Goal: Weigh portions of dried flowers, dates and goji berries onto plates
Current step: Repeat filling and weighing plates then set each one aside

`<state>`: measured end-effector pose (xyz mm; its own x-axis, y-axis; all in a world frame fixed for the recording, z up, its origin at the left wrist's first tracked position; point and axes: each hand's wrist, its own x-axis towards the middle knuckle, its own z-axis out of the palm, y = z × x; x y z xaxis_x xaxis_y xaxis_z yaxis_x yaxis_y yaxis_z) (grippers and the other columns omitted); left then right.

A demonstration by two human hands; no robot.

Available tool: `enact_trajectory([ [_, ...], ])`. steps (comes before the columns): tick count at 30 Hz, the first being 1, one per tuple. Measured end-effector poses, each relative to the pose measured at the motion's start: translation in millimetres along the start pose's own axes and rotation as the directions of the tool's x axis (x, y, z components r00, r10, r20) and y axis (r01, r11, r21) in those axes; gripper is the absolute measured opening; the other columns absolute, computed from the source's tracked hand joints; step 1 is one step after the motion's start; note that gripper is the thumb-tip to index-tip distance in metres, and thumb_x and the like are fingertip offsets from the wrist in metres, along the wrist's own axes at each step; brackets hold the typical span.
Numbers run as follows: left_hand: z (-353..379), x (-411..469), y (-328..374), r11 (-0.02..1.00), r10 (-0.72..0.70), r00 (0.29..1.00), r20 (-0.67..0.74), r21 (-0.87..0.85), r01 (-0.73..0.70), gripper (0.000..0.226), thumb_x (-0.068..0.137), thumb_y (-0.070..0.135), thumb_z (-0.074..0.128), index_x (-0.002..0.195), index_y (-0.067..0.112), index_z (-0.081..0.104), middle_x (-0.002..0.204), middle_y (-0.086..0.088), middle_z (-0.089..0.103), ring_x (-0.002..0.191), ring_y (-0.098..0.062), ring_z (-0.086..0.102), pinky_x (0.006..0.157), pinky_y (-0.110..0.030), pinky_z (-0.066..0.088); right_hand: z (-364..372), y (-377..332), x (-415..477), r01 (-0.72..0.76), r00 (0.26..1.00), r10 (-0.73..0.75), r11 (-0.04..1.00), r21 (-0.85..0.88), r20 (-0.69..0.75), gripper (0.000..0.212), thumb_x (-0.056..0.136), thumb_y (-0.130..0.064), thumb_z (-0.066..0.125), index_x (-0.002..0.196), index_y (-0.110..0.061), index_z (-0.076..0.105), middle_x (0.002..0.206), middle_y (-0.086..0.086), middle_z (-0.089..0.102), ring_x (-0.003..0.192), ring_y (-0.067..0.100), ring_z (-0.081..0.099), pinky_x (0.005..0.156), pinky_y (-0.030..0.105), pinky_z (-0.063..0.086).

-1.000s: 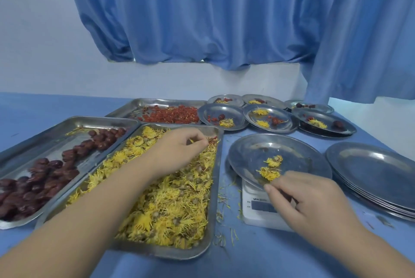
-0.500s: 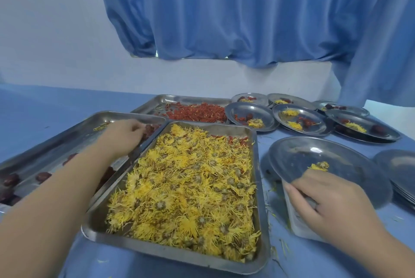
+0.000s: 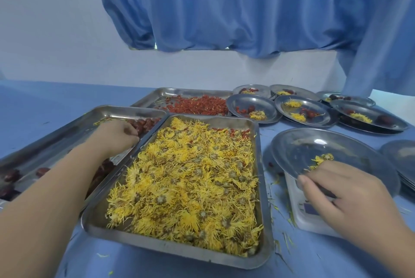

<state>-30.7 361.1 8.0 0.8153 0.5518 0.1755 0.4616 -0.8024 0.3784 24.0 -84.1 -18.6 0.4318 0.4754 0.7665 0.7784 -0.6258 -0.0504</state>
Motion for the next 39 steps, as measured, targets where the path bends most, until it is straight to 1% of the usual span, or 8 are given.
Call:
enact_trajectory([
  [2, -6, -8, 11, 0.976, 0.005, 0.996, -0.094, -0.215, -0.026, 0.018, 0.092, 0.032, 0.061, 0.087, 0.018, 0.07, 0.083, -0.002, 0.071, 0.063, -0.008, 0.062, 0.057, -0.025, 0.046, -2, 1, 0, -0.036, 0.999, 0.036, 0.999, 0.017, 0.013, 0.045, 0.092, -0.038, 0.042, 0.055, -0.018, 0.056, 0.055, -0.008, 0.042, 0.052, 0.016, 0.047, 0.048, 0.034, 0.039],
  [4, -9, -18, 31, 0.929, 0.035, 0.995, -0.094, -0.363, -0.067, 0.021, 0.093, 0.038, 0.058, 0.088, 0.023, 0.07, 0.077, 0.0, 0.071, 0.053, -0.003, 0.059, 0.049, -0.021, 0.044, -4, 3, 1, -0.077, 0.997, 0.076, 0.996, 0.034, 0.009, 0.045, 0.091, -0.036, 0.044, 0.053, -0.016, 0.054, 0.052, -0.007, 0.041, 0.05, 0.018, 0.046, 0.046, 0.035, 0.041],
  [9, 2, -38, 107, 0.871, 0.236, 0.971, 0.026, -0.45, -0.2, 0.02, 0.093, 0.048, 0.054, 0.092, 0.034, 0.068, 0.075, 0.004, 0.071, 0.065, -0.01, 0.063, 0.062, -0.028, 0.047, -12, 18, 0, -0.22, 0.974, 0.224, 0.968, 0.116, -0.021, 0.043, 0.09, -0.017, 0.061, 0.051, -0.01, 0.046, 0.048, 0.0, 0.04, 0.05, 0.021, 0.045, 0.051, 0.038, 0.041],
  [16, 41, -65, 222, 0.796, 0.509, 0.852, 0.125, -0.446, -0.41, 0.017, 0.084, 0.05, 0.06, 0.085, 0.037, 0.069, 0.082, 0.021, 0.068, 0.074, 0.006, 0.062, 0.064, -0.022, 0.047, -26, 55, -1, -0.377, 0.915, 0.398, 0.905, 0.199, -0.074, 0.045, 0.091, -0.026, 0.056, 0.05, -0.011, 0.041, 0.046, 0.003, 0.04, 0.052, 0.021, 0.042, 0.051, 0.031, 0.036],
  [23, 79, -68, 288, 0.765, 0.642, 0.735, 0.217, -0.122, -0.632, 0.014, 0.09, 0.044, 0.057, 0.095, 0.032, 0.063, 0.09, 0.014, 0.063, 0.082, -0.006, 0.059, 0.075, -0.036, 0.055, -28, 66, 0, -0.42, 0.895, 0.443, 0.876, 0.239, -0.052, 0.049, 0.09, -0.031, 0.053, 0.048, -0.022, 0.03, 0.045, -0.001, 0.033, 0.045, 0.014, 0.035, 0.047, 0.031, 0.031],
  [30, 92, -58, 291, 0.702, 0.697, 0.696, 0.172, 0.03, -0.711, 0.026, 0.089, 0.058, 0.05, 0.097, 0.036, 0.059, 0.091, 0.015, 0.062, 0.081, -0.004, 0.057, 0.07, -0.031, 0.052, -20, 78, 29, -0.378, 0.924, 0.378, 0.889, 0.259, 0.051, 0.046, 0.088, -0.035, 0.051, 0.052, -0.014, 0.033, 0.046, -0.001, 0.034, 0.046, 0.009, 0.032, 0.047, 0.03, 0.029],
  [33, 83, -51, 288, 0.729, 0.684, 0.71, 0.171, -0.121, -0.673, 0.03, 0.088, 0.064, 0.047, 0.098, 0.038, 0.059, 0.084, 0.014, 0.063, 0.075, 0.0, 0.058, 0.067, -0.028, 0.05, -15, 87, 60, -0.362, 0.932, 0.349, 0.891, 0.275, 0.096, 0.046, 0.089, -0.034, 0.053, 0.053, -0.013, 0.035, 0.046, -0.003, 0.033, 0.046, 0.008, 0.031, 0.049, 0.031, 0.03],
  [39, 48, 6, 269, 0.808, 0.526, 0.85, 0.013, -0.319, -0.495, 0.022, 0.091, 0.047, 0.054, 0.087, 0.03, 0.067, 0.082, 0.013, 0.067, 0.075, -0.002, 0.061, 0.065, -0.026, 0.047, 7, 103, 115, -0.356, 0.921, 0.297, 0.904, 0.237, 0.251, 0.047, 0.087, -0.042, 0.053, 0.055, -0.011, 0.041, 0.05, 0.005, 0.042, 0.046, 0.01, 0.035, 0.051, 0.029, 0.034],
])
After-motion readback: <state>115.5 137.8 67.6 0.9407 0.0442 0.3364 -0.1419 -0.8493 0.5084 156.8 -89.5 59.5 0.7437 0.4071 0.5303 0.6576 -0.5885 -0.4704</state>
